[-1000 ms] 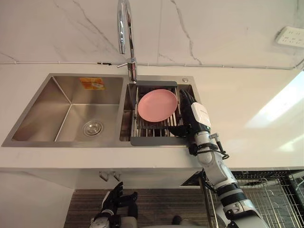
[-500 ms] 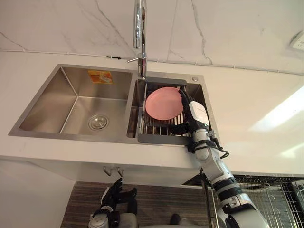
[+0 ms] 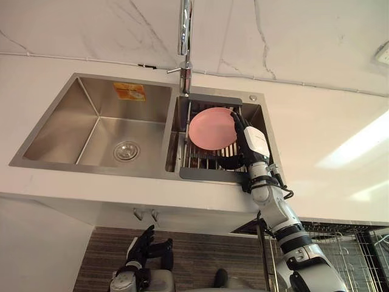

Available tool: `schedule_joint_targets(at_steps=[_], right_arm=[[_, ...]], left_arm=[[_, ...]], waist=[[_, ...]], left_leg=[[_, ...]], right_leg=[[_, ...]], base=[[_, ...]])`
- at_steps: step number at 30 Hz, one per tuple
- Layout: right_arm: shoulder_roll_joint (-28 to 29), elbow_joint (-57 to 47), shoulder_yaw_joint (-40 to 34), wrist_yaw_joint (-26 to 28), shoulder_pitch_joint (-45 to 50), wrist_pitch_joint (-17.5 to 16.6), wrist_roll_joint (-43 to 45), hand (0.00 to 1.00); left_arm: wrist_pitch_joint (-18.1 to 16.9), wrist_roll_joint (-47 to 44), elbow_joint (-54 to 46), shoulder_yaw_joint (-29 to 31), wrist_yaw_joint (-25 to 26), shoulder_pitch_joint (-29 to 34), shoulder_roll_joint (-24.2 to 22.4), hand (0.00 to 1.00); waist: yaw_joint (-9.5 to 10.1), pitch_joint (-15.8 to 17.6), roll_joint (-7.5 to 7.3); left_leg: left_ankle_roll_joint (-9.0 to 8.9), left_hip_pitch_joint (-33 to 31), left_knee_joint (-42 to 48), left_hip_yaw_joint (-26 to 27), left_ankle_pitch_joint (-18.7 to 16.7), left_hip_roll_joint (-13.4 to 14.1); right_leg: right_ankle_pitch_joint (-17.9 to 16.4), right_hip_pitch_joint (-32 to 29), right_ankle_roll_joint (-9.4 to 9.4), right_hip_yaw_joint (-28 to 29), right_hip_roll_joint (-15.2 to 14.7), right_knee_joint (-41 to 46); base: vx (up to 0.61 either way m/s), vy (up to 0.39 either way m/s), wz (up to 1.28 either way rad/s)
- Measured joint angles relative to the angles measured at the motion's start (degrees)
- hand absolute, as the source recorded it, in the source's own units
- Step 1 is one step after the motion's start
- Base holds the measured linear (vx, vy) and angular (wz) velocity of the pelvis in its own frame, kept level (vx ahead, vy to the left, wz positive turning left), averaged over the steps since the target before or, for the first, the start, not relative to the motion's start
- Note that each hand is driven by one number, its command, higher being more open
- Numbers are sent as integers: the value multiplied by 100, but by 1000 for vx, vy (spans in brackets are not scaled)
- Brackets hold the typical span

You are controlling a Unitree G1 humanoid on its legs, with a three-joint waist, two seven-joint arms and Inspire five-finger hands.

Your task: Walk over to the sink, pick up the cup, carry it to the dishwasher, place the cup inside the dishwasher, then close the dishwasher door

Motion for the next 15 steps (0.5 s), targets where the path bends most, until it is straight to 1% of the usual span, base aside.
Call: schedule_joint_targets(at_steps=[4, 6, 9, 15], right_arm=[[-77, 12, 1, 130, -76, 0, 328, 100], [-118, 11, -5, 273, -113, 6, 462, 100], [-137, -1, -11, 596, -150, 64, 702, 100], [-144, -68, -124, 898, -179, 110, 1313, 100]], left_arm=[[0, -1, -12, 35, -8, -3, 3, 100], [6, -1, -20, 69, -14, -5, 2, 100], [14, -2, -39, 75, -15, -27, 40, 100], [91, 2, 8, 80, -22, -30, 215, 100]], waist=[[7, 11, -4], [17, 21, -7], [92, 39, -26], [113, 53, -47]], left_leg=[[1, -86, 1, 24, 0, 10], [1, -114, 1, 33, 0, 19], [2, -115, 1, 49, 0, 19], [4, -110, 1, 66, 0, 11]], right_leg=[[1, -86, 2, 43, 20, 8], [9, -113, 14, 71, 27, 9], [10, -118, 17, 102, 30, 8], [12, -118, 20, 131, 24, 8]], base=[[0, 0, 0], [0, 0, 0], [0, 0, 0], [0, 0, 0]])
